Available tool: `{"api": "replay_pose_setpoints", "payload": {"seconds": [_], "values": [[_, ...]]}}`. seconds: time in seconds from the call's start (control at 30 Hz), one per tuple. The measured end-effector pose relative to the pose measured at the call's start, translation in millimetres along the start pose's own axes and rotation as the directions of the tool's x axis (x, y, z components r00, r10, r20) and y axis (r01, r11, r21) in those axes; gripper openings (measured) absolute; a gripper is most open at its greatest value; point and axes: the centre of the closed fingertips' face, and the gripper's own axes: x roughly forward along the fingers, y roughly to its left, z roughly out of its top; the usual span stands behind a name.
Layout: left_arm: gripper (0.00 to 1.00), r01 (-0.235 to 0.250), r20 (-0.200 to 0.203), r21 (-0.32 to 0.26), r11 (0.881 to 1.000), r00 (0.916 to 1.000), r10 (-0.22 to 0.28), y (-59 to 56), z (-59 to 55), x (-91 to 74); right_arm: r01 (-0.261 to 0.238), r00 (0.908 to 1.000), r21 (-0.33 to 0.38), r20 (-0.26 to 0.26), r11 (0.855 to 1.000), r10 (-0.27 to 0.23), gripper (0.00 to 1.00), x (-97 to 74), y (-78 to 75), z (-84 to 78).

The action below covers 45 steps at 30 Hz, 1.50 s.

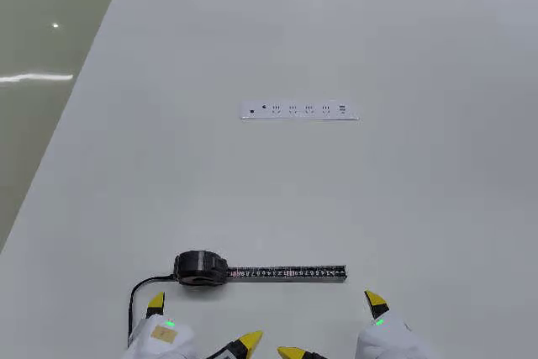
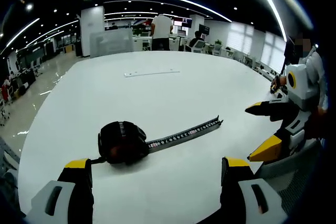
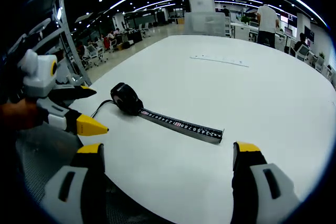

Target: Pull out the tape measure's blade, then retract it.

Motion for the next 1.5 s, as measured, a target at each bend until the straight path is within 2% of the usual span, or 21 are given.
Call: {"api": "replay_pose_setpoints", "payload": {"seconds": [0.1,0.13,0.23,0.43,0.6,0.97,1.3,1.5], "values": [[1.0,-0.013,-0.004,-0.005,1.0,0.9999,0.013,2.2,-1.1,2.4,-0.005,1.0,0.005,-0.003,1.0,0.005,0.98,2.9,-1.3,-0.4],[1.0,-0.035,0.008,-0.028,0.999,0.9993,0.035,4.2,1.7,5.9,-0.004,1.0,-0.005,-0.003,1.0,0.004,0.98,6.2,-4.8,0.8],[1.0,-0.05,0.013,-0.028,0.998,0.9987,0.05,6.7,2.6,7.7,-0.003,1.0,-0.002,-0.001,1.0,0.003,0.98,6.9,-6.5,2.3],[1.0,-0.077,0.023,-0.063,0.995,0.9966,0.079,14.6,7.0,14.2,-0.015,0.9999,-0.013,-0.006,1.0,0.015,0.94,10.7,-9.2,2.9],[1.0,-0.088,0.021,-0.073,0.993,0.9958,0.09,17.3,9.6,21.0,-0.029,0.9995,-0.021,-0.017,0.999,0.028,0.92,15.7,-13.6,1.7],[1.0,-0.1,0.005,-0.106,0.989,0.9949,0.101,20.9,6.8,34.4,-0.04,0.9986,-0.043,-0.037,0.998,0.038,0.85,21.3,-22.2,-3.4],[1.0,-0.117,-0.011,-0.136,0.984,0.9931,0.117,27.4,3.2,47.2,-0.067,0.9971,-0.13,-0.046,0.989,0.061,0.74,28.7,-36.4,-7.7],[0.98,-0.124,-0.018,-0.141,0.982,0.9922,0.123,29.4,2.2,54.3,-0.1,0.9946,-0.204,-0.047,0.974,0.092,0.7,32.7,-43.6,-9.1]]}}
